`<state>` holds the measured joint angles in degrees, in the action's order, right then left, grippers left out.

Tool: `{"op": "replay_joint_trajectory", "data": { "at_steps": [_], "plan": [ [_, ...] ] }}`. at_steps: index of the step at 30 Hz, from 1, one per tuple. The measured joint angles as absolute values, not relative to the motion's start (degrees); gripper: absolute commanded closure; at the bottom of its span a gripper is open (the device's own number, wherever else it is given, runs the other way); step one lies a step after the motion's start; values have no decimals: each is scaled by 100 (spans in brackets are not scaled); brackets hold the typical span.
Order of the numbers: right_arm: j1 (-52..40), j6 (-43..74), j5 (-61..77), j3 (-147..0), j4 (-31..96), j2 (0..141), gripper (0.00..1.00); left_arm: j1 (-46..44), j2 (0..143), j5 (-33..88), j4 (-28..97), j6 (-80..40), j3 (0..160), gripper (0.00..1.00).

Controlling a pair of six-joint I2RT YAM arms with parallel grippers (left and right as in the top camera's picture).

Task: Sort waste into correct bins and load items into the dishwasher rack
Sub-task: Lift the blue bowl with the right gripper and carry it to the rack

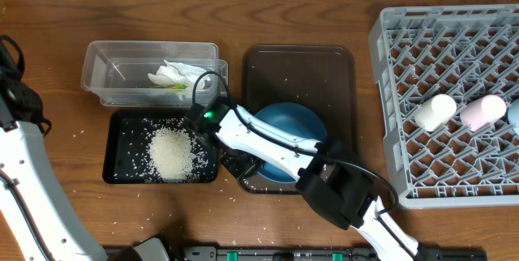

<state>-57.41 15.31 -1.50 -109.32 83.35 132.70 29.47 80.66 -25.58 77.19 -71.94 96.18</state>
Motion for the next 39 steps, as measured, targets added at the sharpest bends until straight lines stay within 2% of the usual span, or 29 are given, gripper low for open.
{"op": "replay_joint_trajectory", "data": {
  "at_steps": [5,8,18,24,34,39],
  "plan": [
    [-5741,1553,-106,-10932,8294,13270,83,2947,8066,-2561,7719,-7194,9618,9],
    [-5741,1599,-93,-10932,8263,13270,99,2947,8066,-2558,7719,-7194,9618,9],
    [-5693,1636,-108,-10932,8344,13270,99,2947,8066,-2561,7719,-7194,9618,9],
    [-5332,1629,-84,-11000,8364,13120,99,2947,8066,-2558,7721,-7194,9618,9],
    [-4112,1271,34,-11421,8208,11100,99,2947,8066,-2561,7721,-7194,9618,9],
    [-3168,1017,222,-11467,7837,9944,99,2947,8066,-2561,7719,-7194,9618,9]
  ]
}}
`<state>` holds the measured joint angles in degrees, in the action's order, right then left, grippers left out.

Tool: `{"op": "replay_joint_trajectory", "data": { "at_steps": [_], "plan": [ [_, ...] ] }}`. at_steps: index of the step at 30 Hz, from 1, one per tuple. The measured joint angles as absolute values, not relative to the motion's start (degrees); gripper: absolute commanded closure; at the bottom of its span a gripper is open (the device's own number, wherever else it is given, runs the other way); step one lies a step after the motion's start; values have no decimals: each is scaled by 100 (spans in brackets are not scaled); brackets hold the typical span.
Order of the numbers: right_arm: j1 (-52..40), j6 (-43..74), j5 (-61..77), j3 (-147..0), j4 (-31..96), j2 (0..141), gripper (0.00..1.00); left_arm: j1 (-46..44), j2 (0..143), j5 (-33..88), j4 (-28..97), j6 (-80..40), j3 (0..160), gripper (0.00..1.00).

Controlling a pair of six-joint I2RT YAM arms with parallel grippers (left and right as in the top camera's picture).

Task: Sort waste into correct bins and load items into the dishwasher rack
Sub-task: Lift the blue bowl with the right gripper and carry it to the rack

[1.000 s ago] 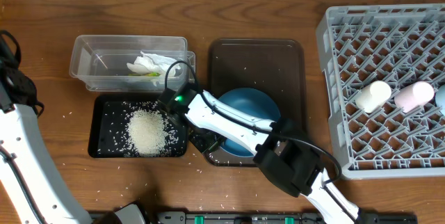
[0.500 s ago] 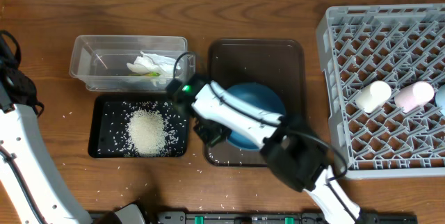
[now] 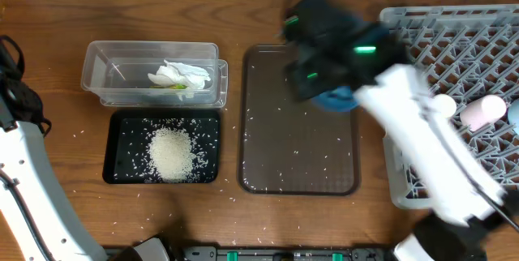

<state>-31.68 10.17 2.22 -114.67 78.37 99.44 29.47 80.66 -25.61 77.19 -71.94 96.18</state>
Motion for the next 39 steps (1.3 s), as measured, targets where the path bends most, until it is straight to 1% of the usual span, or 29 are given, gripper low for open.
{"op": "replay_joint_trajectory", "data": {
  "at_steps": [4,8,14,19,27,33,39],
  "plan": [
    [-2154,779,674,-11472,7467,9354,99,2947,8066,-2558,7719,-7194,9618,9],
    [-1031,384,1343,-11472,7212,9174,99,2947,8066,-2558,7721,-7194,9618,9],
    [600,-445,2799,-11467,6807,9419,99,2947,8066,-2558,7721,-7194,9618,9],
    [1621,-1205,4285,-11467,6619,9944,99,2947,8066,-2556,7721,-7194,9618,9],
    [2473,-2158,6305,-11458,6383,11155,99,2947,8066,-2558,7723,-7194,9618,9],
    [3022,-2357,7384,-11456,6005,11762,99,2947,8066,-2558,7721,-7194,9618,9],
    [3583,-2368,8084,-11456,5970,11944,99,2947,8066,-2561,7721,-7194,9618,9]
  ]
}}
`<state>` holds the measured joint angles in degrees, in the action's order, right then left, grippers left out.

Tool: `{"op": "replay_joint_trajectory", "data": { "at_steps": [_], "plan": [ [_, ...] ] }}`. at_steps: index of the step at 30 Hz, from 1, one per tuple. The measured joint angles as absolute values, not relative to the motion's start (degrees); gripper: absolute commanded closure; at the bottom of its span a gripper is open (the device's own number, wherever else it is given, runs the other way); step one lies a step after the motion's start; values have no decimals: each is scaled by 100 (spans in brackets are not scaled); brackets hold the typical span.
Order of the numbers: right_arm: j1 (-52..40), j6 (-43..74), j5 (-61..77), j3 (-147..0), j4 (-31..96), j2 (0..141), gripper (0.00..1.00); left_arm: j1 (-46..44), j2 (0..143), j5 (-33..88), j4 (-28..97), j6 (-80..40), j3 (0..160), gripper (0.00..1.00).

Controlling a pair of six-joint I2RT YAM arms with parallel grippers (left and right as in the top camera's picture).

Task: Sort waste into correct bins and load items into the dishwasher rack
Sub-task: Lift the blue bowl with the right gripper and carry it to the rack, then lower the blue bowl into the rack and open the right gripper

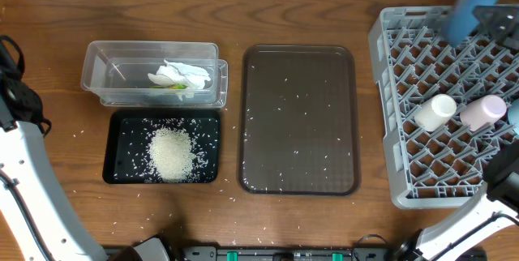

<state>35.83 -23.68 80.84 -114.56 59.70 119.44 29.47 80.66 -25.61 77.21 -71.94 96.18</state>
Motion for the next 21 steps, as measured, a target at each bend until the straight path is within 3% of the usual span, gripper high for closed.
{"op": "replay_joint_trajectory", "data": {
  "at_steps": [14,21],
  "plan": [
    [3844,-2088,8630,-11456,5579,12844,99,2947,8066,-2558,7721,-7194,9618,9],
    [4036,-1369,8451,-11458,5481,12846,95,2947,8066,-2558,7721,-7194,9618,9]
  ]
}}
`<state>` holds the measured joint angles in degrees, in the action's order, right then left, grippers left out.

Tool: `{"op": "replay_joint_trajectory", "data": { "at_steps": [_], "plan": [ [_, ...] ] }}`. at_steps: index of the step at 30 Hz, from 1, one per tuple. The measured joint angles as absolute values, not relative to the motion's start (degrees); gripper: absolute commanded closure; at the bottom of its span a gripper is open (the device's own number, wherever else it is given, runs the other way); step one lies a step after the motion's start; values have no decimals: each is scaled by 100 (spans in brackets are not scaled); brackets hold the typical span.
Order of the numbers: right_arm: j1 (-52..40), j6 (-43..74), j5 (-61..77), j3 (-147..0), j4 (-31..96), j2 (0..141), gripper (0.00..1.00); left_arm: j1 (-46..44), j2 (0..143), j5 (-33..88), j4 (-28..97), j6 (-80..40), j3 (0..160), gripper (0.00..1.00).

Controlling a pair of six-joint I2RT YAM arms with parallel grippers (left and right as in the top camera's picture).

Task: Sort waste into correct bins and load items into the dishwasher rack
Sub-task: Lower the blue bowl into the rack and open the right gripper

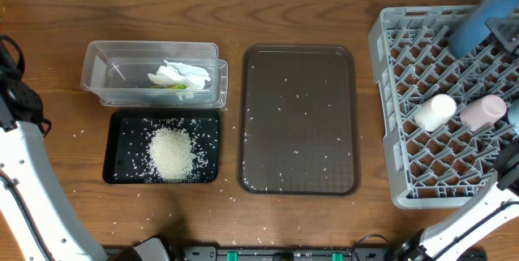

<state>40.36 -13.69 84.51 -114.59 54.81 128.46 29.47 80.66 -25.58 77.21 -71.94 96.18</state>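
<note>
A blue plate (485, 19) stands on edge over the far right corner of the grey dishwasher rack (405, 123). A dark part of my right gripper (504, 32) shows at the plate's right side by the frame edge, gripping it; the fingers themselves are hidden. A white cup (435, 111) and a pink cup (484, 111) lie in the rack. The brown tray (300, 119) holds only scattered rice grains. My left gripper is out of view; only the left arm (24, 172) shows at the left edge.
A clear bin (105, 79) with a crumpled white tissue (178, 75) sits at the back left. In front of it a black tray (122, 168) holds a pile of rice (172, 152). Loose grains dot the table. The right arm (486, 212) crosses the front right corner.
The blue plate has shifted slightly down and to the right over the rack's far right corner. Nothing else has changed.
My right gripper first reached into the brown tray at the blue plate. Then it held the plate above the tray's far right corner, leaving the tray bare. Afterwards the plate stood on edge over the rack's far right corner, where it remains.
</note>
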Motion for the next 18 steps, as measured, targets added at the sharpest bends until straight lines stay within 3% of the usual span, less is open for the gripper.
{"op": "replay_joint_trajectory", "data": {
  "at_steps": [6,9,18],
  "plan": [
    [4335,-882,7863,-11458,5489,12864,87,2947,8066,-2558,7721,-7194,9618,9],
    [4539,-685,7706,-11458,5505,12864,74,2947,8066,-2558,7721,-7194,9618,9],
    [4963,-351,7601,-11458,5592,12860,71,2947,8066,-2558,7721,-7194,9618,9]
  ]
}}
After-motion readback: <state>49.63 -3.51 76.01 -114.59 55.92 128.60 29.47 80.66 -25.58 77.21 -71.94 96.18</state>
